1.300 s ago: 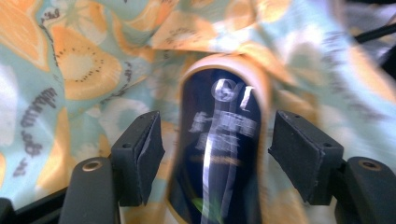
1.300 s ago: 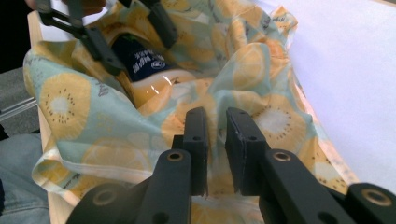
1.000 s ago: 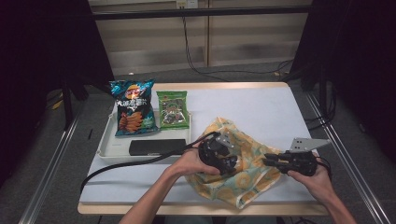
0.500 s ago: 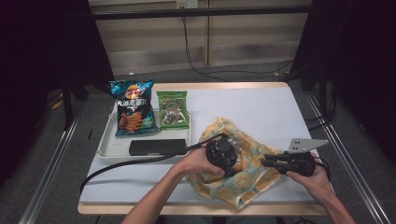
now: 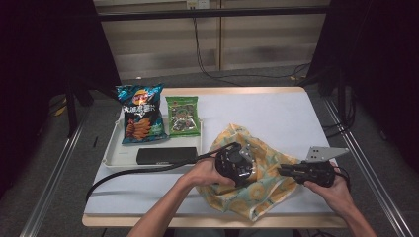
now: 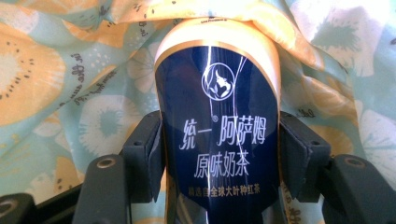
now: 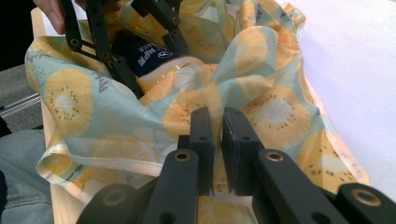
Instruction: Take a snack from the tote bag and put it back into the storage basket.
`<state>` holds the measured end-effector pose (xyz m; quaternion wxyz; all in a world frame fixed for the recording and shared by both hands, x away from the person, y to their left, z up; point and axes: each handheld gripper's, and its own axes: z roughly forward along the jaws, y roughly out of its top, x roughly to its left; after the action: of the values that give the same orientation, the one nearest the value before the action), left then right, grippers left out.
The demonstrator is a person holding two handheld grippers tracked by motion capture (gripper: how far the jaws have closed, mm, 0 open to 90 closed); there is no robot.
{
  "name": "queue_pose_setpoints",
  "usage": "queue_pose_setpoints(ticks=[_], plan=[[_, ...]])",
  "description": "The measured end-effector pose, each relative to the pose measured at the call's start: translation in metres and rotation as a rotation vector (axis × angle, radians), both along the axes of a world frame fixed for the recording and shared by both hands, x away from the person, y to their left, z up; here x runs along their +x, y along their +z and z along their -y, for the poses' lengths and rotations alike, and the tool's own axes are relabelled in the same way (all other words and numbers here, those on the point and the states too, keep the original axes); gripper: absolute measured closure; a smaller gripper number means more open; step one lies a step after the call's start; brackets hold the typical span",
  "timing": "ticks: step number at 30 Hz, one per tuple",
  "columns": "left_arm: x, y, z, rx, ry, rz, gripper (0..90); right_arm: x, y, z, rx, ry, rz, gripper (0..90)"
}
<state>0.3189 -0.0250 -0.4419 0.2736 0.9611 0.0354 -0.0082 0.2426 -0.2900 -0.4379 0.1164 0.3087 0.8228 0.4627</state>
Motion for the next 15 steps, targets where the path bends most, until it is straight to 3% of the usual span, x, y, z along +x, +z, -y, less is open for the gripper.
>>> queue_pose_setpoints(ticks=[15], plan=[[0.0, 0.011, -0.02, -0.085, 0.022, 0.008, 41.0, -0.002, 0.004, 0.006, 0.007, -0.026, 0.021, 83.8]])
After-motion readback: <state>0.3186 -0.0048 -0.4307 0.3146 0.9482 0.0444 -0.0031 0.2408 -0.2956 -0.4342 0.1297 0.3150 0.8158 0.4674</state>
